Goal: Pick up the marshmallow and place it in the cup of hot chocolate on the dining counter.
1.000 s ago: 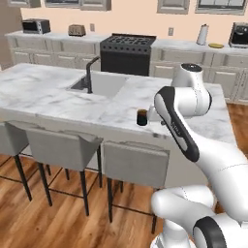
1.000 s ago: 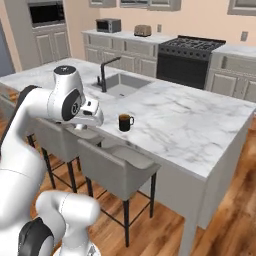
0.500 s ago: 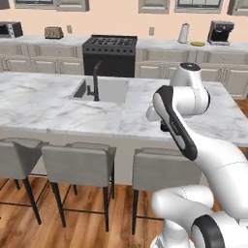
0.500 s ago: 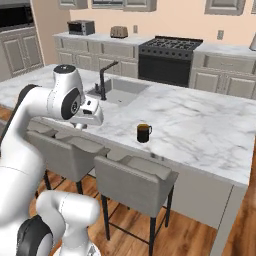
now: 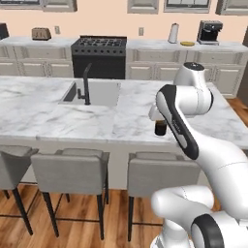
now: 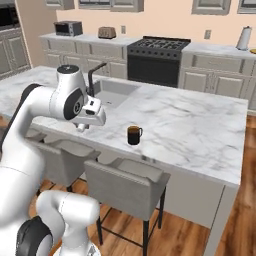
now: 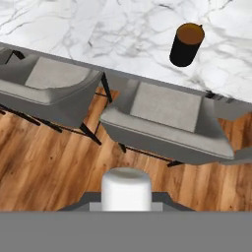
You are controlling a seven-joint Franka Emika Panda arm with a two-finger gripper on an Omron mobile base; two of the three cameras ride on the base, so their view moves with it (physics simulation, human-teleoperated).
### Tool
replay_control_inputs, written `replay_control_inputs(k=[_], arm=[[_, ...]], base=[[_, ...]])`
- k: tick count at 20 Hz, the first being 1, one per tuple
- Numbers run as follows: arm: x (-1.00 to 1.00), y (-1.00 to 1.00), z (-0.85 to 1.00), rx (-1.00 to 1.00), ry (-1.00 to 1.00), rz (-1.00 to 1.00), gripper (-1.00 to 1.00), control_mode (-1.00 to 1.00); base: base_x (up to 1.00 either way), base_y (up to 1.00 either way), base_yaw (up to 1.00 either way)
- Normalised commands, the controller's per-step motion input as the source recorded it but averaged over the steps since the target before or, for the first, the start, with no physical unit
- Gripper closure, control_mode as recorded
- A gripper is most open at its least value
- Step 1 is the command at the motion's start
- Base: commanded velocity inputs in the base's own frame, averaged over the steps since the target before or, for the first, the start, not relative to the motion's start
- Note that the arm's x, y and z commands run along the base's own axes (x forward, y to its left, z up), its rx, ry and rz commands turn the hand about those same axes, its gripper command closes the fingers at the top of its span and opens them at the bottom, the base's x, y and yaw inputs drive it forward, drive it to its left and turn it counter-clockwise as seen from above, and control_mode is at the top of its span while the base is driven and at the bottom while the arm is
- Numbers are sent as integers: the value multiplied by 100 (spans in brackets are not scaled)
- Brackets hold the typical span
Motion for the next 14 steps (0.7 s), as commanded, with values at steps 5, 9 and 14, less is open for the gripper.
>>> replay_control_inputs(k=[5, 9, 14], arm=[[0, 0, 0, 0, 0, 0, 100, 100], [0, 0, 0, 0, 0, 0, 100, 100], [0, 0, 0, 0, 0, 0, 100, 100]], base=[[43, -5, -12], [51, 0, -9], [31, 0, -3]])
